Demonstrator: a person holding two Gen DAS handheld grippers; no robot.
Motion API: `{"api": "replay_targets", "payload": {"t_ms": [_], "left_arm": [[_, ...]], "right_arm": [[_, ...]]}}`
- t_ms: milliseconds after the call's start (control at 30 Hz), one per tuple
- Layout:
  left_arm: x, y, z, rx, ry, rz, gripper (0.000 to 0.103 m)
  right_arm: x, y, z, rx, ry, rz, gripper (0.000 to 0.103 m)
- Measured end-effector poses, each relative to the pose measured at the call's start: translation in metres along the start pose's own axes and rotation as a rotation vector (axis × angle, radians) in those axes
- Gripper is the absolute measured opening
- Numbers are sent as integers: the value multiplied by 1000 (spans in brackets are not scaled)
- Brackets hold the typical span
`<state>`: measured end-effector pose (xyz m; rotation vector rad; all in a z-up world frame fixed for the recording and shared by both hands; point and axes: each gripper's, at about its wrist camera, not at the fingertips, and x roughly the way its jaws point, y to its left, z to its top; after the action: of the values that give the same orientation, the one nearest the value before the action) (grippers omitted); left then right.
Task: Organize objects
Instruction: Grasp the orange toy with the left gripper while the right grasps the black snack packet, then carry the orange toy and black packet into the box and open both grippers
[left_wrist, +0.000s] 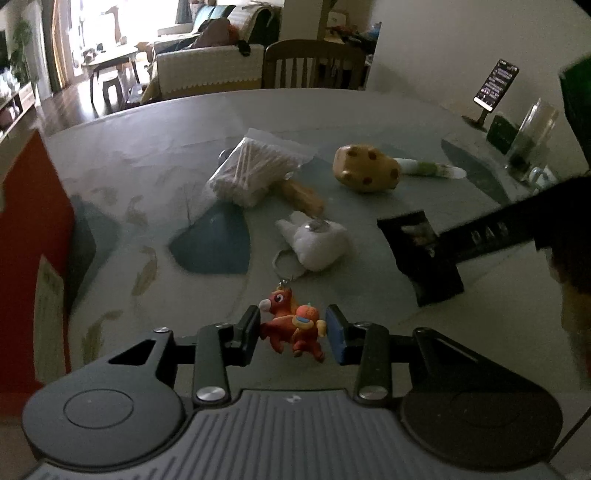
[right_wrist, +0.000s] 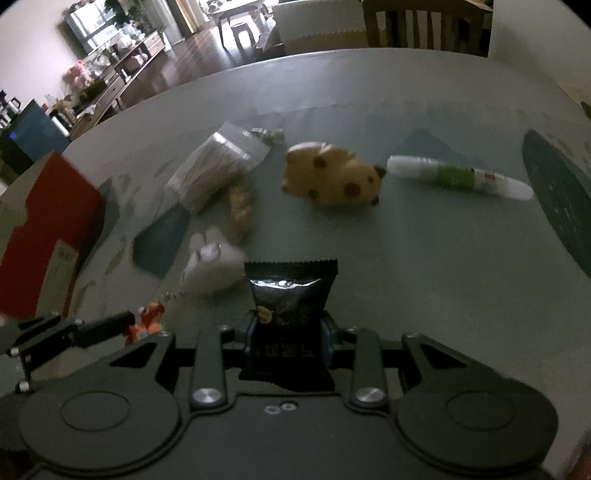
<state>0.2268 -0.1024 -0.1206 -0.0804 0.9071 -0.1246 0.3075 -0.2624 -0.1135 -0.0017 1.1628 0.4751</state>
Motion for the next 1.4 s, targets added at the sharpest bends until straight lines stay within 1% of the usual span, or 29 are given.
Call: {"api": "replay_targets", "payload": {"t_ms": [200,300,433,533,633,833,1133,1233,1400], "left_arm": [[-26,4,-12,-57,-12,-32,37],[-39,6,-16,-74,-28,-41,37],[-58,8,-20,-87,-54,-46,37],[-71,12,-22,-81,-62,-28,37],[-83,21,-23,-102,-70,-28,37],[-113,37,-23,-96,-114,-33,37],[-157,69,-15,-82,-180,-31,37],[-171,84,-11,-91,-194,-35,37],[-189,119,-3,-112,-218,-7,37]], "right_arm": [[-20,12,-25,-10,33,28,32],[-31,23,-35,-22,35,51,32],[-48,36,-42,-31,27,75,32],[-58,46,-43,-39,18,88,32],[-67,57,-44,-61,2,90,32],[-80,82,-40,-96,-25,104,32],[-89,131,-22,-165,-66,111,32],[-89,149,-14,-187,-75,120,32],[-88,187,0,-234,-107,130,32]]}}
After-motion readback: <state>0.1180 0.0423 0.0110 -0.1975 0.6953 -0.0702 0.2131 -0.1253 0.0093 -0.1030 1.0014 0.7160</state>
